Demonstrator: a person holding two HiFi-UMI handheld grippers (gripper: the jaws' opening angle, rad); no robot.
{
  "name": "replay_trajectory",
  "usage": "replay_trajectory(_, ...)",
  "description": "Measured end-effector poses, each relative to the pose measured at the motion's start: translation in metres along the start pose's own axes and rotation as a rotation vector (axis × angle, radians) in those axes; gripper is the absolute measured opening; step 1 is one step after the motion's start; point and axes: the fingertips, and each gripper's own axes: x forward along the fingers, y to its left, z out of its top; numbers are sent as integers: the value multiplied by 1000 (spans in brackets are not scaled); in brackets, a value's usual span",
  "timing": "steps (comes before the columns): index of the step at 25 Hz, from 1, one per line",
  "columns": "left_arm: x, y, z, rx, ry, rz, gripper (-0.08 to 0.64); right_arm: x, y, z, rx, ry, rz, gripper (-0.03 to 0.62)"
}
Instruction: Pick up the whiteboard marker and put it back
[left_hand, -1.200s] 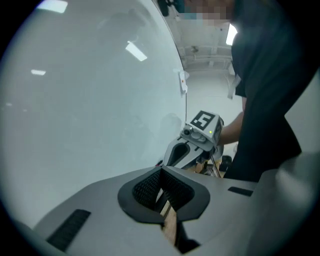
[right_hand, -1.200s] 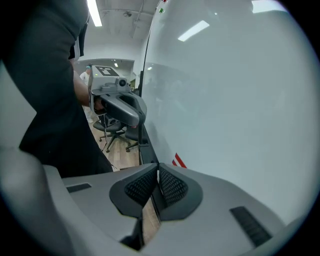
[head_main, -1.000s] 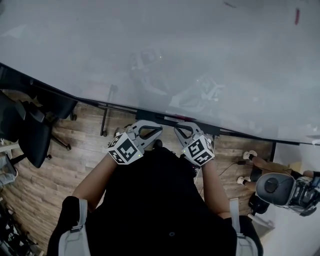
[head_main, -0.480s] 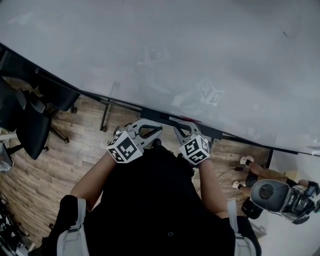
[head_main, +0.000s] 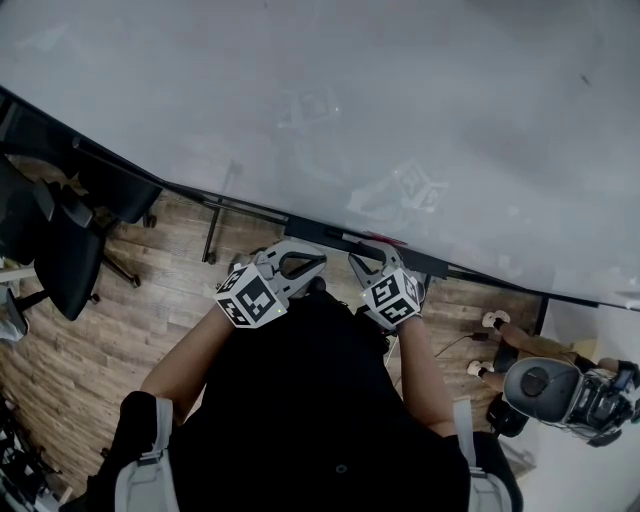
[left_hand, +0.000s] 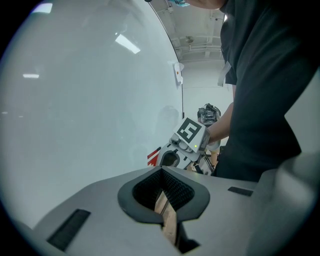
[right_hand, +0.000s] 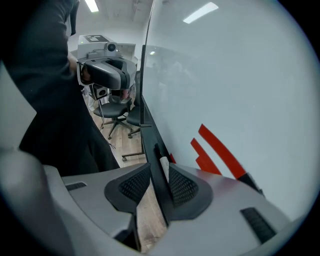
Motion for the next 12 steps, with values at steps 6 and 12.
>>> replay_trajectory(6,-3,-1,-1,6,5,-11,12,3,-3,2,-76,26,-73,104)
replay_trajectory(12,-3,-5,-1,18,14,-22,12,6,-9,-4,-143,79,-154,104)
